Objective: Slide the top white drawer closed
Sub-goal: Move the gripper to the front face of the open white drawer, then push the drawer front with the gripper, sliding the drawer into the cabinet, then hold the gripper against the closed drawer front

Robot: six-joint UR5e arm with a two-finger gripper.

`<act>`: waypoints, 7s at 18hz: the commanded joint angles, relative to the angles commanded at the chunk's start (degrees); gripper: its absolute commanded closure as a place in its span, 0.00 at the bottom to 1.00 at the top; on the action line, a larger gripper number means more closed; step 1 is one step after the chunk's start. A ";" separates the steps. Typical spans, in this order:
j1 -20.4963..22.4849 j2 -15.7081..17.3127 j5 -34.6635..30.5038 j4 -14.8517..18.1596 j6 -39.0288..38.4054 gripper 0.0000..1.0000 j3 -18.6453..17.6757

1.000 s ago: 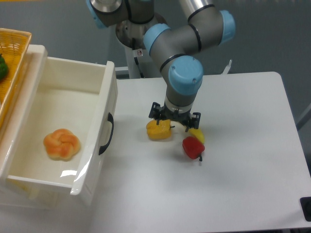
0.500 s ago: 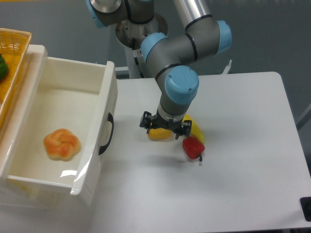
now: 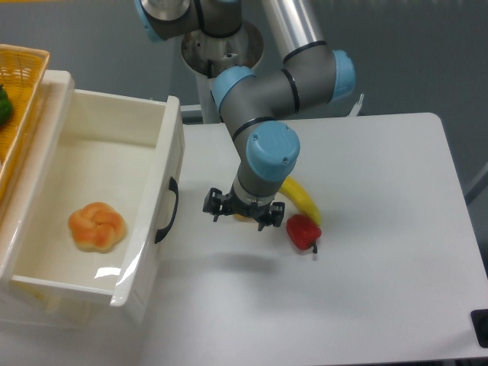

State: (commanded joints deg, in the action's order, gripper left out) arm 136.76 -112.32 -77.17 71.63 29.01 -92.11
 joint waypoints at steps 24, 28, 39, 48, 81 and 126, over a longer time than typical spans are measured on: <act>-2.90 -0.79 3.34 -1.93 -1.23 0.00 1.58; -2.90 -0.27 4.83 -1.93 -1.23 0.00 1.76; -5.27 0.53 5.45 -1.93 -1.32 0.00 1.76; -6.95 1.93 5.71 -1.85 -1.41 0.00 1.85; -13.10 3.60 7.03 -1.32 -4.92 0.00 1.67; -16.26 4.13 10.20 -1.41 -6.42 0.00 2.20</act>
State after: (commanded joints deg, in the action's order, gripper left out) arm 120.50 -108.19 -66.97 70.22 22.59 -89.91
